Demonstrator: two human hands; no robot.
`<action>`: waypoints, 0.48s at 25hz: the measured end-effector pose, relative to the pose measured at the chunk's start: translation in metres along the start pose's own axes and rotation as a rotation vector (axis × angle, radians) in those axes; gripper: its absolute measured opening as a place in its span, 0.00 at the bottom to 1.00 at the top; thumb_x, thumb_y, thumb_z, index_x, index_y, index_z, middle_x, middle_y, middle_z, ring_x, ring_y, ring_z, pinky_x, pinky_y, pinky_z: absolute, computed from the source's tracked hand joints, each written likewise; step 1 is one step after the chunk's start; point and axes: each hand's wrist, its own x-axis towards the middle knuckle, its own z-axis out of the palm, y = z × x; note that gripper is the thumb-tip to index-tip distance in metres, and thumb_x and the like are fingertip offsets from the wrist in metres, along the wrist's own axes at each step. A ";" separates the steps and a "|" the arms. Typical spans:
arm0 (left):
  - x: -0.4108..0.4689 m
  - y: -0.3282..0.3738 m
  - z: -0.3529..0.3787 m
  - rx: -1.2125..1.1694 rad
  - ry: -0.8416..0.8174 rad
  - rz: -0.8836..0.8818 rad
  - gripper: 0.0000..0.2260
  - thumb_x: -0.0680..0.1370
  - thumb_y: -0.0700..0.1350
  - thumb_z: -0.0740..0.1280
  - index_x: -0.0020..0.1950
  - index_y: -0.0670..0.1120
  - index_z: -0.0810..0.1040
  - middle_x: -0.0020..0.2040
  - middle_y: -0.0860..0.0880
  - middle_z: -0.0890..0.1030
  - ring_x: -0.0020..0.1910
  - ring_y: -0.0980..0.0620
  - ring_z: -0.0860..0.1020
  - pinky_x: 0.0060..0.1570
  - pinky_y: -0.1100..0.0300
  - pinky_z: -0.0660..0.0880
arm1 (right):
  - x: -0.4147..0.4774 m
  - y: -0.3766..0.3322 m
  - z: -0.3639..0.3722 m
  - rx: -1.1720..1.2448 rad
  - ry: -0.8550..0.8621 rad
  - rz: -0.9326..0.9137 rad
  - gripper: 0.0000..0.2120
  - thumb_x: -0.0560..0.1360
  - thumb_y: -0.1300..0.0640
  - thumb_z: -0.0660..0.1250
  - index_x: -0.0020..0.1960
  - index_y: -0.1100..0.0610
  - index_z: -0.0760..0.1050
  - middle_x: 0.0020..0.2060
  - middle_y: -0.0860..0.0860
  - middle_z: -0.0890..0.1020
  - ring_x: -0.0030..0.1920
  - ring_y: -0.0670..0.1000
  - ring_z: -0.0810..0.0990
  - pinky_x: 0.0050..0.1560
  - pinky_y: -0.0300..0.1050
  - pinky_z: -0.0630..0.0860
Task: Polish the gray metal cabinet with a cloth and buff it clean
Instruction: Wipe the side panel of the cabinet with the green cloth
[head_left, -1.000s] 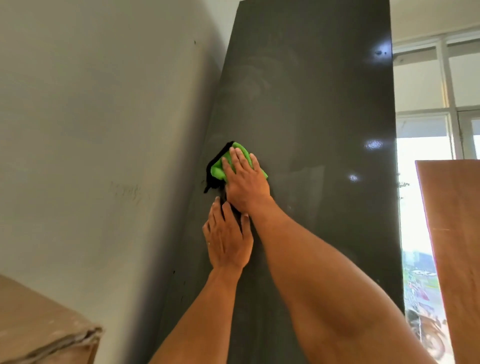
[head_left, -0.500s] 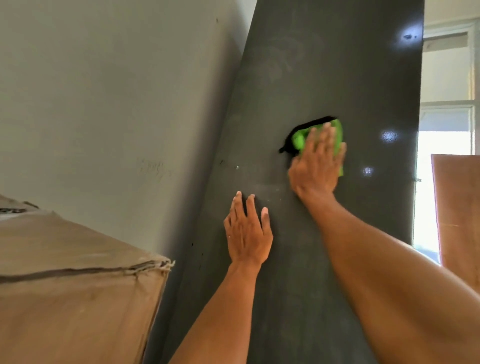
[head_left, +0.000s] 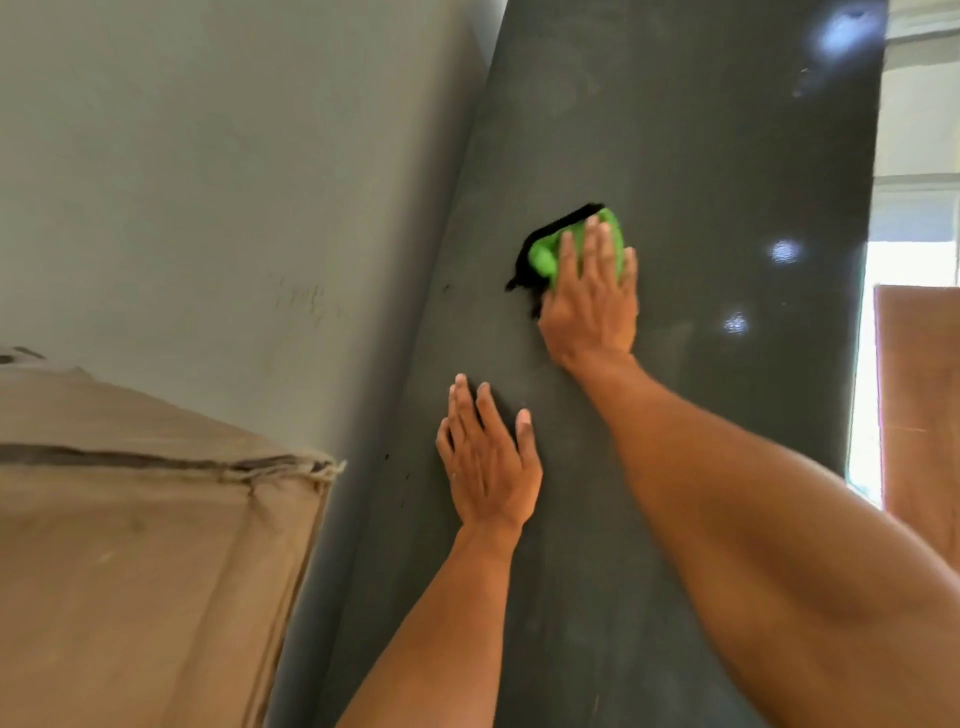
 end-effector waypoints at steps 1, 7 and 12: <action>-0.001 -0.002 0.002 0.002 0.001 0.008 0.27 0.84 0.58 0.52 0.77 0.42 0.67 0.81 0.41 0.62 0.80 0.43 0.62 0.75 0.42 0.63 | 0.004 -0.001 0.001 -0.008 0.045 0.080 0.32 0.82 0.51 0.55 0.83 0.57 0.50 0.82 0.60 0.48 0.82 0.57 0.45 0.79 0.59 0.41; -0.005 -0.017 0.011 0.034 0.011 0.063 0.28 0.83 0.56 0.53 0.78 0.40 0.65 0.81 0.40 0.62 0.80 0.42 0.62 0.75 0.42 0.64 | -0.026 -0.060 0.021 -0.067 -0.164 -0.365 0.33 0.81 0.50 0.55 0.83 0.54 0.50 0.82 0.58 0.47 0.82 0.56 0.44 0.80 0.59 0.39; -0.015 -0.012 0.004 0.002 0.014 0.048 0.27 0.83 0.57 0.54 0.76 0.40 0.67 0.80 0.39 0.63 0.80 0.41 0.62 0.74 0.40 0.64 | -0.051 -0.007 0.003 -0.050 -0.147 -0.272 0.32 0.82 0.51 0.56 0.83 0.54 0.50 0.83 0.56 0.47 0.82 0.54 0.45 0.79 0.58 0.40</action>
